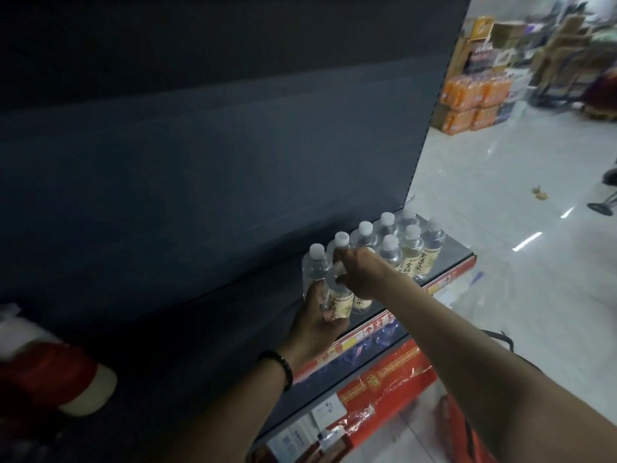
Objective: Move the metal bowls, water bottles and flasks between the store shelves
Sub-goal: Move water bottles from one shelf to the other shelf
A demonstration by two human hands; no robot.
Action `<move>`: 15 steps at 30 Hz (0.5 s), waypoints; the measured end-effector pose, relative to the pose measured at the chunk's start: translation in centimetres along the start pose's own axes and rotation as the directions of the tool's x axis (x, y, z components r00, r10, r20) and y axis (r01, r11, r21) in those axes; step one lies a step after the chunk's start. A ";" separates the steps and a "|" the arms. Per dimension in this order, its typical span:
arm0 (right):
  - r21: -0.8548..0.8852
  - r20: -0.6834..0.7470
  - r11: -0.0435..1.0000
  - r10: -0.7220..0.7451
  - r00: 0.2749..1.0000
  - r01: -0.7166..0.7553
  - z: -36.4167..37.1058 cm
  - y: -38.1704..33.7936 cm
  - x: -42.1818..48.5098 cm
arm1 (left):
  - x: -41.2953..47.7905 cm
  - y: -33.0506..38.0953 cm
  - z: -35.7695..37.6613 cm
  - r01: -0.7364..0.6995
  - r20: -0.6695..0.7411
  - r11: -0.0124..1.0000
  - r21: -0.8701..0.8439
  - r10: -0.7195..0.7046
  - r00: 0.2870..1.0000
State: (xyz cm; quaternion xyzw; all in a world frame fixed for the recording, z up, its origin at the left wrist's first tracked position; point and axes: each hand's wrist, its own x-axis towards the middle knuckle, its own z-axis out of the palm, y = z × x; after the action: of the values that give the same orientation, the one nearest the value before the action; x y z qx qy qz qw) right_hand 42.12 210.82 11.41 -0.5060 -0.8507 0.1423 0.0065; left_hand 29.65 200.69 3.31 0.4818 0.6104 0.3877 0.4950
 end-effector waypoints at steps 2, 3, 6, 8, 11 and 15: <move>-0.006 -0.003 1.000 0.011 1.000 -0.011 0.1 -0.1 -0.1 | -0.4 0.3 -0.5 0.021 0.009 1.000 -0.003 -0.021 1.000; -0.014 -0.011 1.000 0.015 1.000 -0.016 0.1 -0.2 -0.3 | -0.6 0.3 -0.9 0.022 0.012 1.000 0.008 -0.023 1.000; -0.087 -0.105 0.996 0.026 0.994 -0.036 0.3 -1.1 -1.2 | -2.1 0.4 -2.4 0.019 0.051 0.997 0.072 -0.023 0.998; -0.097 -0.194 0.993 0.046 0.980 -0.066 0.5 -2.7 -2.0 | -4.0 -0.2 -4.1 0.043 0.071 0.990 0.133 -0.052 0.996; -0.045 -0.283 0.997 0.046 0.958 -0.062 1.2 -6.6 -3.3 | -8.2 -2.3 -7.5 0.066 0.027 0.966 0.251 -0.075 0.997; 0.020 -0.224 0.999 -0.037 0.974 0.042 2.7 -13.6 -4.4 | -15.0 -5.0 -14.1 0.110 -0.070 0.932 0.345 -0.091 0.993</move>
State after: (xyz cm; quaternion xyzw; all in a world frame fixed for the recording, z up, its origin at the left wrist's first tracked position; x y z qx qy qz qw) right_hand 32.23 200.30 12.83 -0.5016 -0.8527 0.0947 0.1112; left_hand 15.55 185.00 5.00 0.5196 0.7061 0.2601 0.4047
